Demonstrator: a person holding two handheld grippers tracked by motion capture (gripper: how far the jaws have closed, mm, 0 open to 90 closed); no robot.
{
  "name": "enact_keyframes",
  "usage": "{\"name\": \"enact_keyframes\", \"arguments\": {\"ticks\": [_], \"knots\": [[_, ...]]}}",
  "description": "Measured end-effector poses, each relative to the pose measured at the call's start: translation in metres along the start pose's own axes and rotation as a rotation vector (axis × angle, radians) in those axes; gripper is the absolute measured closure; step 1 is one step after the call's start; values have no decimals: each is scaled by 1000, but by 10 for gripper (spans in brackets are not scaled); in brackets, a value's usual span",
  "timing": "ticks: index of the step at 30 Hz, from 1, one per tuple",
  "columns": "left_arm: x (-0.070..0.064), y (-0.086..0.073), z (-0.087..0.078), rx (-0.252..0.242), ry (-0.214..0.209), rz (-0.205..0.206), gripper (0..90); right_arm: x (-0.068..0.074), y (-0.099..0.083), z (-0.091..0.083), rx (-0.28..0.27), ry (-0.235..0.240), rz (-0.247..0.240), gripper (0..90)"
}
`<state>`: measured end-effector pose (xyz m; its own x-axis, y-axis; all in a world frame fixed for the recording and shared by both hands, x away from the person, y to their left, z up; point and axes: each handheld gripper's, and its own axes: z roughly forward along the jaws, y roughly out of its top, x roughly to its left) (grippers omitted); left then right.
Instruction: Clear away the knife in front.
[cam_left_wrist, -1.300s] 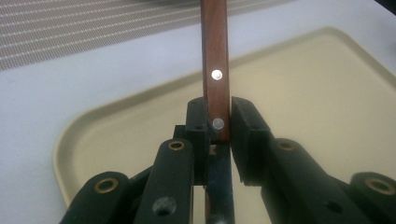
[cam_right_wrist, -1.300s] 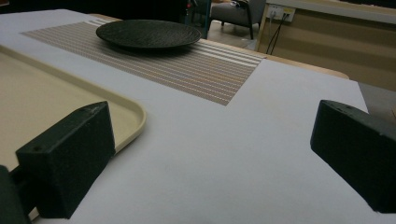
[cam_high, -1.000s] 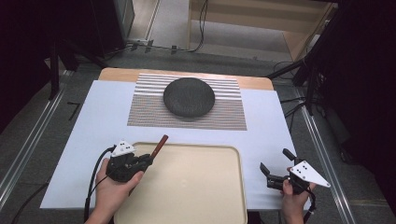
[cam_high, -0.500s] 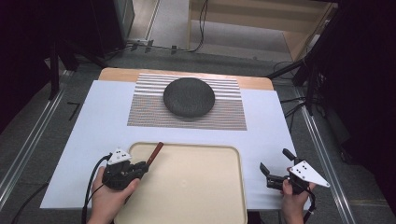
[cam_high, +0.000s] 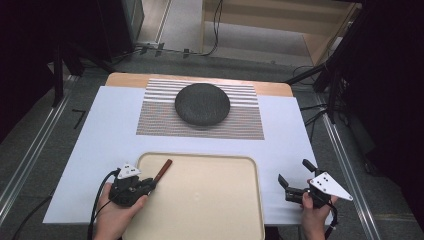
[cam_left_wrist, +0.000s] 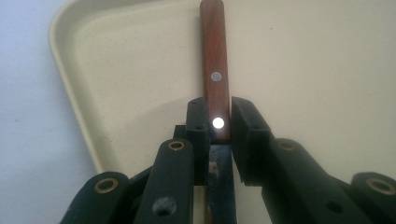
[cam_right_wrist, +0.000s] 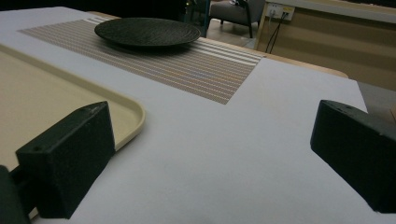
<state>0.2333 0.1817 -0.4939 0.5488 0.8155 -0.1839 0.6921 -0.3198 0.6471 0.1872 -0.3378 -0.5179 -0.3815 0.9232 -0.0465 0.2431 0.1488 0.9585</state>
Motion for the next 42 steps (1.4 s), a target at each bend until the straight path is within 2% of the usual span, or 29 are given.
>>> {"name": "enact_keyframes", "arguments": {"ticks": [5,7,8,9,11,15,17,21,24,26,28,36,42], "knots": [[0,0,0,-2,13,2,771,0,0,0,-1,0,0,0],[-2,0,0,-1,43,19,755,0,0,0,1,0,0,0],[-3,1,0,0,62,28,710,0,0,0,1,0,1,0],[-4,2,-1,-10,64,37,662,0,0,0,2,0,2,0],[-5,5,-3,-45,39,54,653,0,0,0,0,1,1,0],[-9,16,-1,-60,-3,136,810,0,0,1,2,1,-4,0],[-12,20,5,-49,-23,157,883,1,0,1,5,0,-6,0],[-14,21,15,-5,-30,191,900,0,0,1,5,-2,-6,0],[-15,22,20,34,4,227,900,1,0,1,8,-3,-7,0],[-13,22,20,50,12,232,900,1,0,1,8,-3,-10,0],[-10,21,19,50,-3,218,900,1,0,1,7,-1,-8,0],[7,17,9,57,-15,172,900,1,0,1,8,2,-6,0],[18,15,4,61,-3,158,900,1,0,1,10,-2,-6,0]]}}
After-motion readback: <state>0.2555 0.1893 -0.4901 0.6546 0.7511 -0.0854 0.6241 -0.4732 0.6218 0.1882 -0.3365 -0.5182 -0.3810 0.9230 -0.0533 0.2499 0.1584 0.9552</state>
